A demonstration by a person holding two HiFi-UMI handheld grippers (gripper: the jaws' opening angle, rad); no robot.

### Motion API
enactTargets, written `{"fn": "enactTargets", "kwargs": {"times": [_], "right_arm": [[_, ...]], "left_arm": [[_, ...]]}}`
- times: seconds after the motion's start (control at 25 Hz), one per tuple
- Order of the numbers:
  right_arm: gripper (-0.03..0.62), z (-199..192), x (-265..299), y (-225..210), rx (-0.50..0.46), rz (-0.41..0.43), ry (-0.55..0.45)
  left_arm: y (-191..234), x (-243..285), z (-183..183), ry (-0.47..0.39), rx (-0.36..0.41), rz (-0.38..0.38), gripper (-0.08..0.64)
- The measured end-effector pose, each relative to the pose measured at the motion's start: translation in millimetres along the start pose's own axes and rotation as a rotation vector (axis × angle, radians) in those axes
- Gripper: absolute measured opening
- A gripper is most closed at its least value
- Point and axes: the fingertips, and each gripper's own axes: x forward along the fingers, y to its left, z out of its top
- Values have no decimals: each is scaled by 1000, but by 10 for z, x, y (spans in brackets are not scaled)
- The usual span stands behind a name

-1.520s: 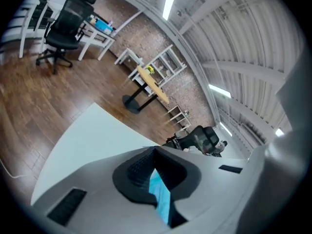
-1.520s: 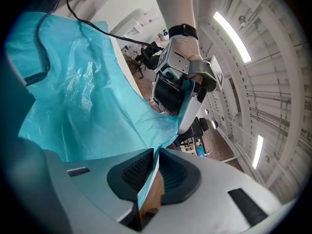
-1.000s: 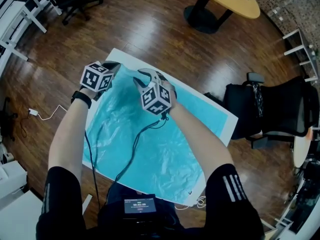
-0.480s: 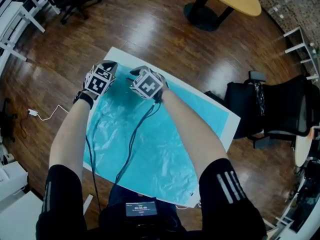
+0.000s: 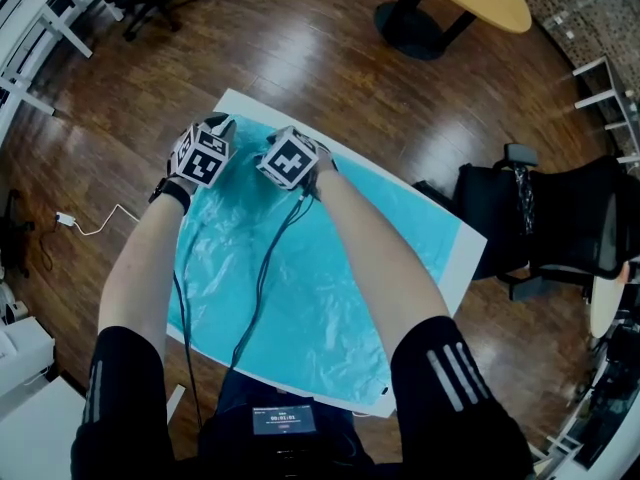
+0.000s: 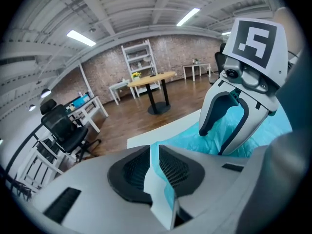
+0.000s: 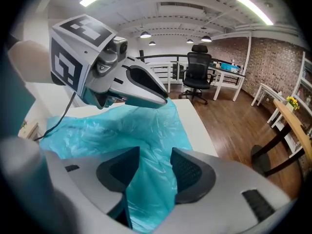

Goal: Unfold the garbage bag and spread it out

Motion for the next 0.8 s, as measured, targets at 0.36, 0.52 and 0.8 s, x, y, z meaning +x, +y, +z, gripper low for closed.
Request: {"fn": "enactTargets", "kwargs": {"times": [0.36, 0.52, 0.8], "right_arm": [[250, -36, -10, -34, 56, -43, -31], [249, -27, -42, -45, 51, -54, -57], [244, -74, -435, -52, 104, -56, -181]], "left_arm": [[-78, -180, 256, -67, 35, -29, 104], [-472, -58, 196, 13, 171, -140, 103], [-463, 88, -91, 163, 144, -188, 104]]}}
